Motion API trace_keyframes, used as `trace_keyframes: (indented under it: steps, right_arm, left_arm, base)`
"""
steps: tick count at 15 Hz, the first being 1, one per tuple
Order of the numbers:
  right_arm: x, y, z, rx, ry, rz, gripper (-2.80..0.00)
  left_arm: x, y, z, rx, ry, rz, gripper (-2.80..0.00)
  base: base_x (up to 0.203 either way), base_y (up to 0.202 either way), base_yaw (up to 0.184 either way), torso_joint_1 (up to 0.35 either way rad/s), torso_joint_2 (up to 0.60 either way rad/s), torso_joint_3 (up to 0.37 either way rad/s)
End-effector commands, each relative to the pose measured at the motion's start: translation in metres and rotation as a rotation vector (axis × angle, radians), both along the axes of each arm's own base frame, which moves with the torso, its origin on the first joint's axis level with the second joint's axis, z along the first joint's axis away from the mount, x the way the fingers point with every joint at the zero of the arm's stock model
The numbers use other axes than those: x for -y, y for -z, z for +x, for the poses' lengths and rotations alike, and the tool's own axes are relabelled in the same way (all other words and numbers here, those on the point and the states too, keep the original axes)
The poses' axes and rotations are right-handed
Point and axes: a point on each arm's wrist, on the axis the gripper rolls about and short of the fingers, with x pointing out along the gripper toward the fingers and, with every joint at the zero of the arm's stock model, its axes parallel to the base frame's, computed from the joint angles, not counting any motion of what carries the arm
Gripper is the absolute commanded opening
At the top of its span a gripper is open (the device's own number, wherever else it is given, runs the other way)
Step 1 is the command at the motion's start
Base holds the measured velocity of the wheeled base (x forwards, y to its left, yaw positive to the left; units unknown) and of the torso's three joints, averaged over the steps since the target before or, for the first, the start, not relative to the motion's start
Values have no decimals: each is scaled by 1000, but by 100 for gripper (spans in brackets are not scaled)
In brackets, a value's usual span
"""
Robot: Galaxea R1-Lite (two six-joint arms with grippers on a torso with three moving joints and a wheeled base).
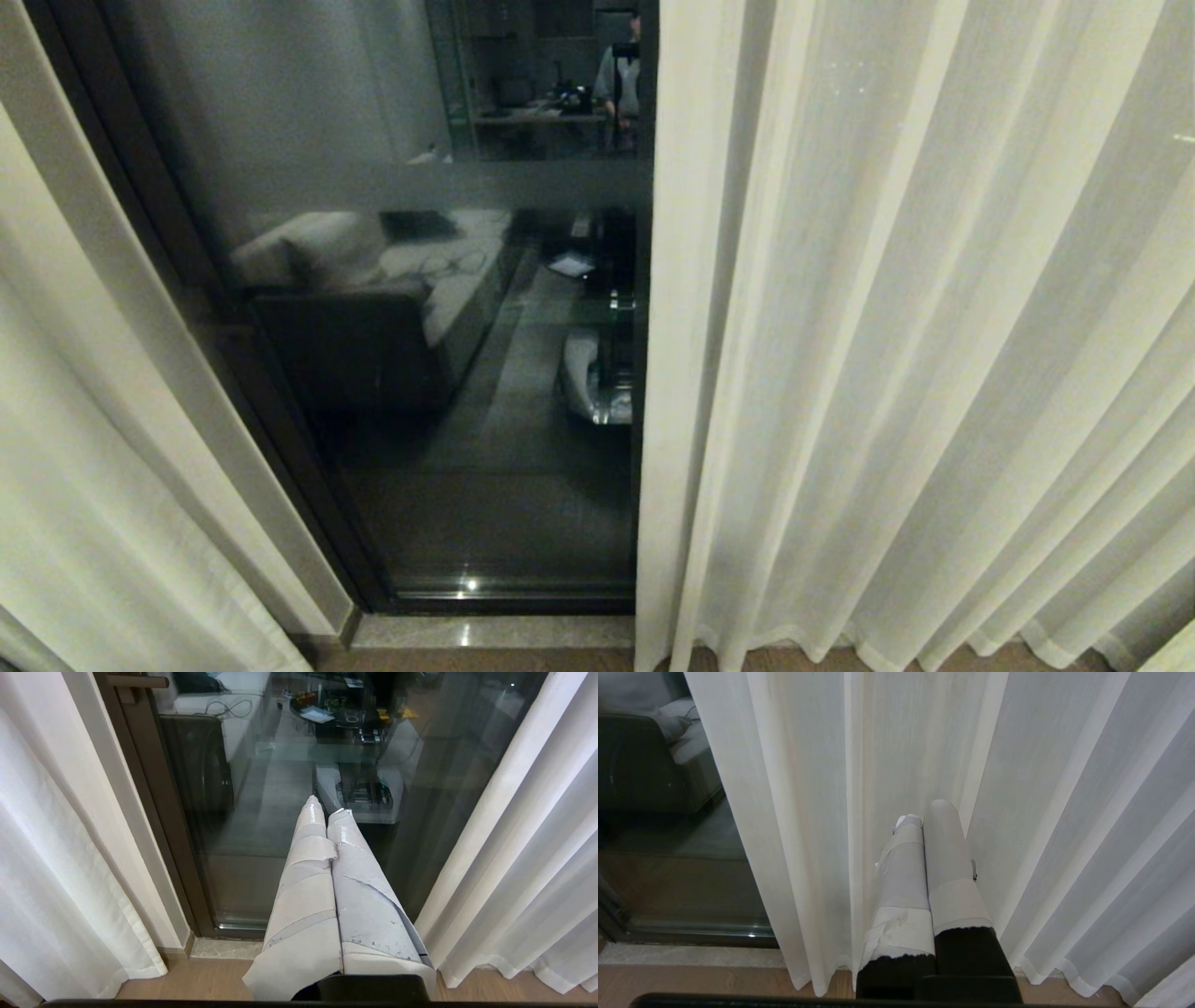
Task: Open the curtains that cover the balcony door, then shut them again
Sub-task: Pull the inner curtains open on both sides
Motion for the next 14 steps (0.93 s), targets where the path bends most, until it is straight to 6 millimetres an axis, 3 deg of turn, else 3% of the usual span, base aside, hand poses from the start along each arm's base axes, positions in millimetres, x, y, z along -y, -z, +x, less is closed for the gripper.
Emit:
trace_keyframes:
  steps: [1,14]
  right_arm:
    - [0,0,0,0,0,-1,-280]
    - [0,0,0,1,-19,47,-280]
  left_arm:
    - [0,0,0,2,0,-1,-280]
    - [0,0,0,2,0,-1,-280]
  base:
    - [0,0,0,0,0,0]
    - [0,0,0,0,0,0]
